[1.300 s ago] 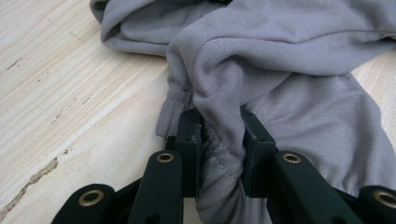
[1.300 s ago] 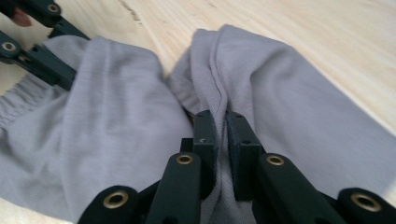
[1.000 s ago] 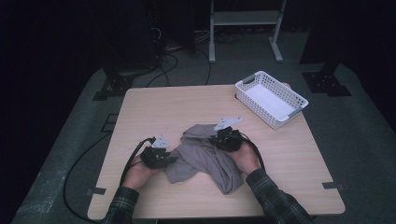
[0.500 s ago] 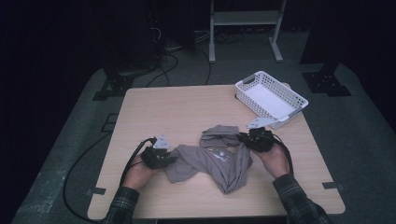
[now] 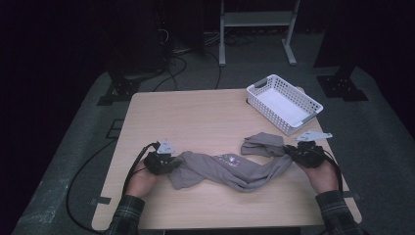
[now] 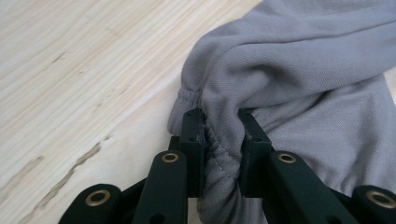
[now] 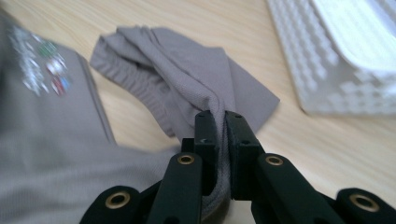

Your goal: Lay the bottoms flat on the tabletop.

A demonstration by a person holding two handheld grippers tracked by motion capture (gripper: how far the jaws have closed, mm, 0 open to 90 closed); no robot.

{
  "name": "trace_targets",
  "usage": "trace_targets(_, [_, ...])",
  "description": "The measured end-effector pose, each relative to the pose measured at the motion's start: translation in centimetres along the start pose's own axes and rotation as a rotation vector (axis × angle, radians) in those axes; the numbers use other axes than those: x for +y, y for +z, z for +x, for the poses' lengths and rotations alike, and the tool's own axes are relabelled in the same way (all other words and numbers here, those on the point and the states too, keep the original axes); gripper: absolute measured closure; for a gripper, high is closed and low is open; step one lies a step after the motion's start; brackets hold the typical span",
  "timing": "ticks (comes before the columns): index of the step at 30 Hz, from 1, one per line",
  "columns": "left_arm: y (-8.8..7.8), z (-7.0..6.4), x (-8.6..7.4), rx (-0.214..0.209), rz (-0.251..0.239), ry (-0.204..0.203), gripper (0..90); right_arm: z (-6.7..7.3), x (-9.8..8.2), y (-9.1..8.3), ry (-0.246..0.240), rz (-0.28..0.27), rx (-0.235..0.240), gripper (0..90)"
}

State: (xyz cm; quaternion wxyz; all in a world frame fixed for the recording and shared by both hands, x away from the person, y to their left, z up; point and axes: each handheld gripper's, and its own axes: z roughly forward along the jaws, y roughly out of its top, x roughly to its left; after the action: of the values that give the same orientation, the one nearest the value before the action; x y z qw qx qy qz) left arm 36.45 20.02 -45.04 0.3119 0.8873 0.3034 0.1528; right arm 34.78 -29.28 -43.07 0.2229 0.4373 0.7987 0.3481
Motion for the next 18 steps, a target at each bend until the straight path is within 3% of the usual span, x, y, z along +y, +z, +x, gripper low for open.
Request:
trace_targets(8, [-0.5,0.8,-0.5,0.034,-0.010,-0.031,75.8,-1.5,-2.5,-1.6,0.036,0.055,-0.060,83.3])
trace_targets(14, [-0.2,0.6,-0.4,0.042,0.004,-0.018,75.5,-1.3,-3.8,-1.7,0.054,0.122,-0.057,83.2])
trace_targets(18, [-0.3,0.6,-0.4,0.042,0.006,-0.015,75.6,-1.2,-4.0,-1.4,0.054,0.138,-0.054,83.2])
